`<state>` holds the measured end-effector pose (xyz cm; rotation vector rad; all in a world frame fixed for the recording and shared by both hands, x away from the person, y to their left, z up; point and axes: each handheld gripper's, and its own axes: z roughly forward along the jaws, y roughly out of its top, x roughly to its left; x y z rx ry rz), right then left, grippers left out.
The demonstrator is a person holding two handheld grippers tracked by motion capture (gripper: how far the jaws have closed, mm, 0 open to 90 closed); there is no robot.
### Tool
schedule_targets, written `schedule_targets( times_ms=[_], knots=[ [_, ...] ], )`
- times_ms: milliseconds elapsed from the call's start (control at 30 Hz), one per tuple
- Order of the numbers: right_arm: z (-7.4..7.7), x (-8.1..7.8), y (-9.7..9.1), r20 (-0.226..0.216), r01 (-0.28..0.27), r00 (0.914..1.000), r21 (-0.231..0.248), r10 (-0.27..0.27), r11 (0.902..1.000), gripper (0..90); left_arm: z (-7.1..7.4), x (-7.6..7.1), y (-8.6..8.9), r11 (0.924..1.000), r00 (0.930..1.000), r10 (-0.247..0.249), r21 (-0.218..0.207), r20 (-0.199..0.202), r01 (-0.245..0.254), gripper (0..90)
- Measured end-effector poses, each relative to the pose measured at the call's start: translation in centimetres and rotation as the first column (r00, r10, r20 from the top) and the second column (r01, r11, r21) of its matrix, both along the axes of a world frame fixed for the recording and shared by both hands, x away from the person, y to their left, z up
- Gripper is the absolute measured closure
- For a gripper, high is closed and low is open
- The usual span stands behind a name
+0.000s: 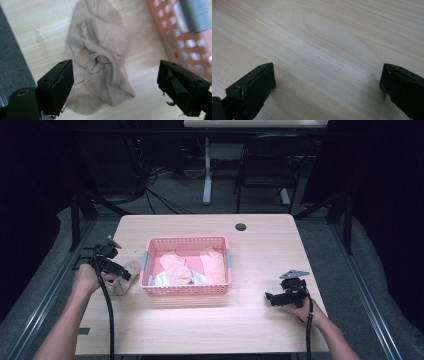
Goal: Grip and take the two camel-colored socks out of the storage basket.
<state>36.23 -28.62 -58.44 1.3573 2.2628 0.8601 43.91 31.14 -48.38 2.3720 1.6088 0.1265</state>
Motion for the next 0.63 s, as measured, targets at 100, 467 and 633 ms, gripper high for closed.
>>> schedule_targets(
  times_ms=[100, 467, 633],
  knots=[
    [0.0, 0.0, 0.0, 0.000, 0.000, 1.0000, 0.000, 0.000, 1.0000, 0.0, 1.4, -0.1, -0.1, 1.0000, 0.9997, 0.002, 0.010, 0.025, -0.002, 5.2],
    [0.0, 0.0, 0.0, 0.000, 0.000, 1.0000, 0.000, 0.000, 1.0000, 0.0, 4.6, -0.1, 0.2, 0.9995, 0.9981, -0.006, 0.031, 0.061, 0.004, 0.0],
    [0.0, 0.0, 0.0, 0.001, 0.000, 1.0000, 0.001, 0.000, 1.0000, 0.0, 4.3, 0.1, 0.3, 0.9998, 0.9986, 0.001, 0.022, 0.052, -0.002, 0.1]
  ],
)
